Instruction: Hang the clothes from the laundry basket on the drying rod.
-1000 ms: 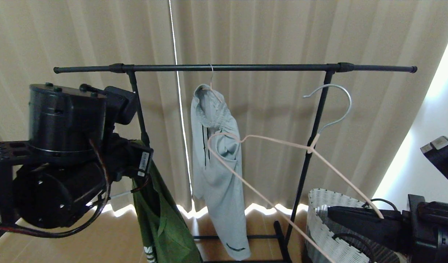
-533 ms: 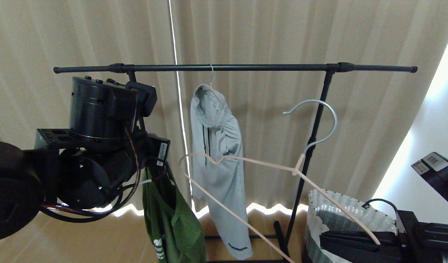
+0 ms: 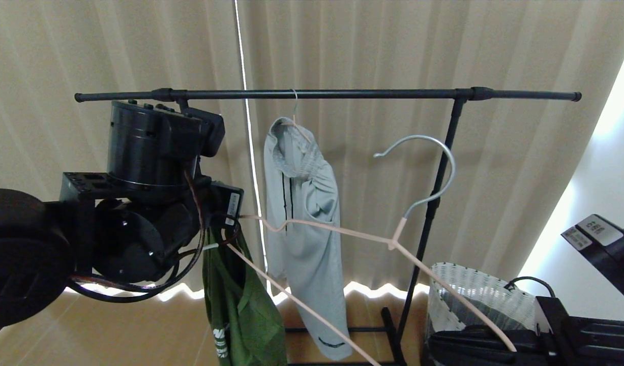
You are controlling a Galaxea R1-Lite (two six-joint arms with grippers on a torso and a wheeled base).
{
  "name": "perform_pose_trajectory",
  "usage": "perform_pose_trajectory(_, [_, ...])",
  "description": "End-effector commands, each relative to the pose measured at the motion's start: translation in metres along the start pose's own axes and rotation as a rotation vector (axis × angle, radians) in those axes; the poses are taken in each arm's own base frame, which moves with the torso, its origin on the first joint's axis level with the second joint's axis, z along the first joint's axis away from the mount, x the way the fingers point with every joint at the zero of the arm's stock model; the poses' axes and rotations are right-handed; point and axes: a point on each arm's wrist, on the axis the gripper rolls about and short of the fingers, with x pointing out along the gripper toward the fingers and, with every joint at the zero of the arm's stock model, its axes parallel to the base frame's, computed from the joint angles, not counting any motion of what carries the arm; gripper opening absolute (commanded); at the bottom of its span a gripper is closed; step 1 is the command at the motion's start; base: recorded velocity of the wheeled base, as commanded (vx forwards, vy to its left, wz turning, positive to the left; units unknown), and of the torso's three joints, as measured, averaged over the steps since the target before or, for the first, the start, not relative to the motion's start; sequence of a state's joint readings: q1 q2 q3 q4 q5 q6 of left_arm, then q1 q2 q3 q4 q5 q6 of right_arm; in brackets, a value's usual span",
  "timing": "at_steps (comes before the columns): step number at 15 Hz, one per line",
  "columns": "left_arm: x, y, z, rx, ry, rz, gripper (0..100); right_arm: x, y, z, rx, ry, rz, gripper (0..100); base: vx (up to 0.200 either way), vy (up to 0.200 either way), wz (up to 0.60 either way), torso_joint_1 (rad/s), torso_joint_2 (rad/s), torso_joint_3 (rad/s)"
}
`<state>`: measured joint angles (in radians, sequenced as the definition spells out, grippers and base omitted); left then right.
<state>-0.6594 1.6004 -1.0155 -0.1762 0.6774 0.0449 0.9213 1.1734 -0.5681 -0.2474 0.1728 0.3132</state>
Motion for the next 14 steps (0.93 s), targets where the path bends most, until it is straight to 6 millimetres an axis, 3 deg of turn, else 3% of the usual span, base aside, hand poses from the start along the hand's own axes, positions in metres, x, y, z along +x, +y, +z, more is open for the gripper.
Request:
perform_pose_trajectory(1, [0.000, -0.001, 0.000, 0.002, 0.000, -0.001, 0, 0.003, 0.000, 0.000, 0.000, 0.008, 0.002, 0, 0.000, 0.000, 0.00, 0.000, 0.00, 0.000])
perform_pose_trajectory(3, [0.000, -0.001, 0.000, 0.002, 0.001, -0.001, 0, 0.003, 0.000, 0.000, -0.002, 0.008, 0.002, 0, 0.000, 0.000, 0.00, 0.000, 0.00, 0.000])
perform_pose_trajectory(14, [-0.019, -0.004, -0.004, 0.023, -0.017, -0.047, 0, 0.062, -0.014, 0.004, -0.002, -0.012, -0.019, 0, 0.000, 0.000, 0.00, 0.000, 0.00, 0.000])
